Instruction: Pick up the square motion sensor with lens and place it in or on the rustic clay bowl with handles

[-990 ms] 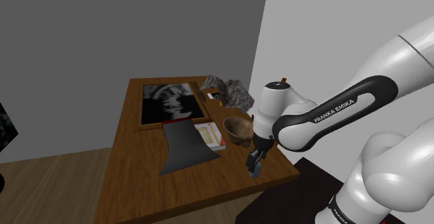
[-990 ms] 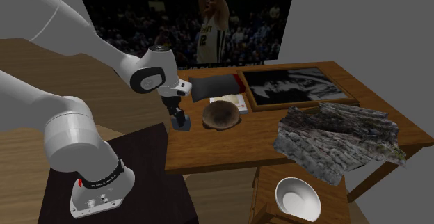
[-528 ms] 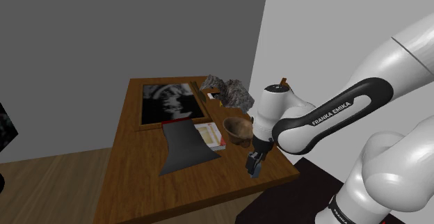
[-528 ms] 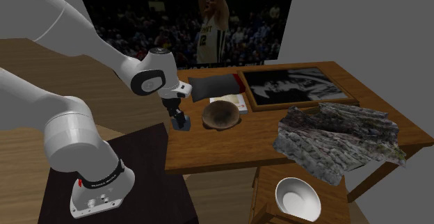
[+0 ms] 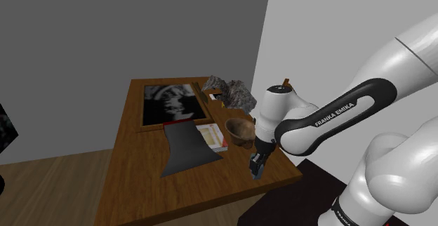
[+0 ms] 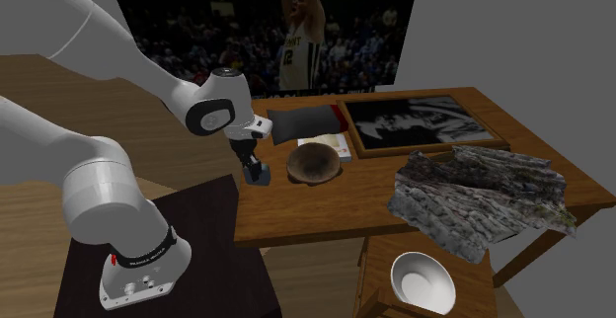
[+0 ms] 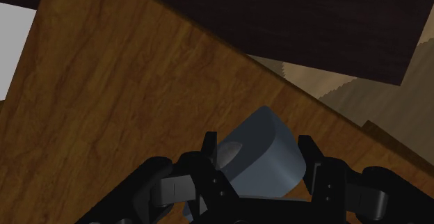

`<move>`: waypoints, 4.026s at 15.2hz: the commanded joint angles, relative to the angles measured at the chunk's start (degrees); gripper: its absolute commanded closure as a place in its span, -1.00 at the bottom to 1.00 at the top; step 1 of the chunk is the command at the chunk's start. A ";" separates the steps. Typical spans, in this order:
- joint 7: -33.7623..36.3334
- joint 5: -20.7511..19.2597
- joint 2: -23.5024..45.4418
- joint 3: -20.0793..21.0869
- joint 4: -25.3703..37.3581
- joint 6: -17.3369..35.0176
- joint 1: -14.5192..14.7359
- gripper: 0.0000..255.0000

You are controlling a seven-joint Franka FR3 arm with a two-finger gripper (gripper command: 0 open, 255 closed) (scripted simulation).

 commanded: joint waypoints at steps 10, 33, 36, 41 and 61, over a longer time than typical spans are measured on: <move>-0.55 0.21 -6.77 -0.97 1.76 -8.56 0.54 1.00; -1.18 -1.07 -19.13 -3.45 13.06 -32.17 0.51 1.00; -1.21 -1.22 -19.64 -3.65 14.47 -34.10 0.46 1.00; -5.12 -4.42 -8.93 -6.63 22.00 -30.93 -3.13 1.00; -10.59 -8.03 13.40 -10.85 34.24 -20.80 -7.12 1.00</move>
